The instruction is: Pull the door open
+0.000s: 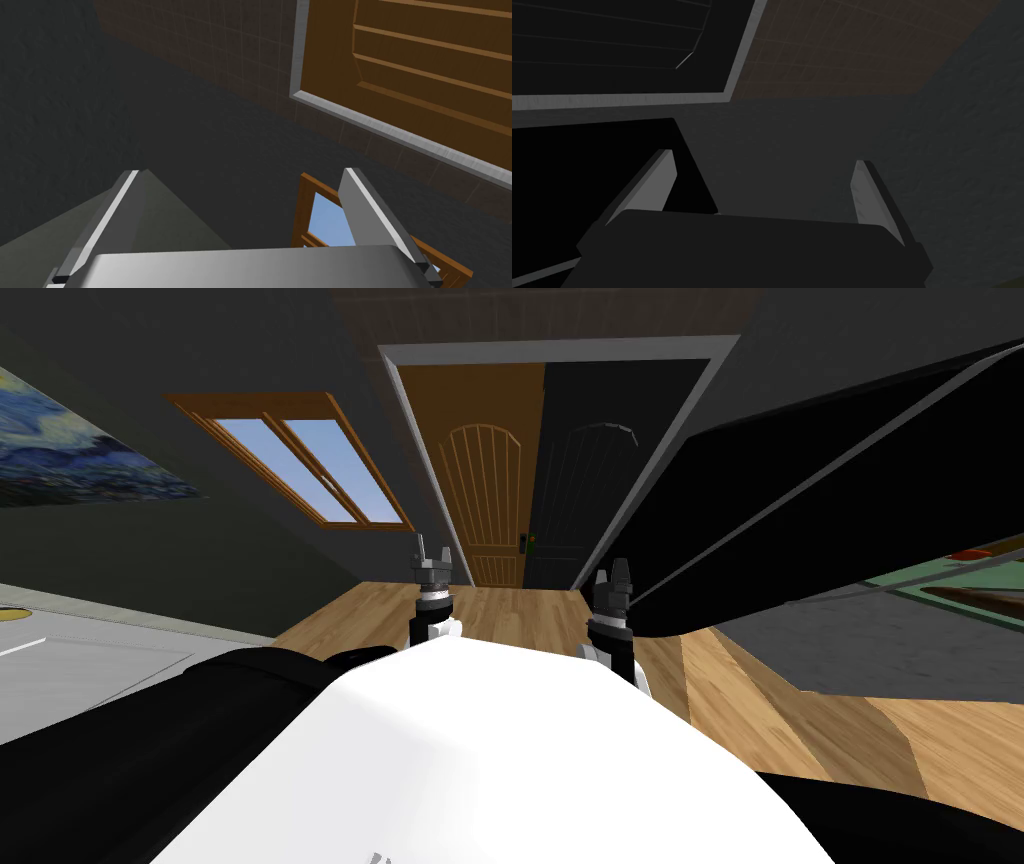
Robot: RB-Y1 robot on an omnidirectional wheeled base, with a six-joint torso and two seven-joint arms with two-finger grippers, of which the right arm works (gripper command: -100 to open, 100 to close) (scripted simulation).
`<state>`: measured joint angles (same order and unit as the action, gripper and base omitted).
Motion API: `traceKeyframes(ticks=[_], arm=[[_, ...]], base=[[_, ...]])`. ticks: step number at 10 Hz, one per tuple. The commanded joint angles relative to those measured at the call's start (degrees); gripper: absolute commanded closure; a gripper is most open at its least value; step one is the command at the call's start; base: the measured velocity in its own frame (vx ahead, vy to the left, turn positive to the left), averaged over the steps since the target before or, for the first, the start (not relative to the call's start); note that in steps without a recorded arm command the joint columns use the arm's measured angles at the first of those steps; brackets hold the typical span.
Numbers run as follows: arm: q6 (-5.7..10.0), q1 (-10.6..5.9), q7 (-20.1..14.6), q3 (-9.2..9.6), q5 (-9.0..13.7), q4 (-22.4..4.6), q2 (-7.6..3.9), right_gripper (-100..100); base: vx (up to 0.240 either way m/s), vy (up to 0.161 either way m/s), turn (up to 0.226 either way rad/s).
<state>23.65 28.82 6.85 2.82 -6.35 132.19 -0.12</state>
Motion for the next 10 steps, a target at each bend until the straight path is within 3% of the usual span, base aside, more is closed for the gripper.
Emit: traceKeyframes(ticks=[1,10], arm=[[-0.20,-0.70,-0.96,-0.56,-0.31,-1.78,-0.71,-100],[-1.47,-5.13,-7.03,-4.06,-2.26,-13.00,-3.59,-100]], base=[[0.086,0.001,0.065],[0.150,0.029,0.062]])
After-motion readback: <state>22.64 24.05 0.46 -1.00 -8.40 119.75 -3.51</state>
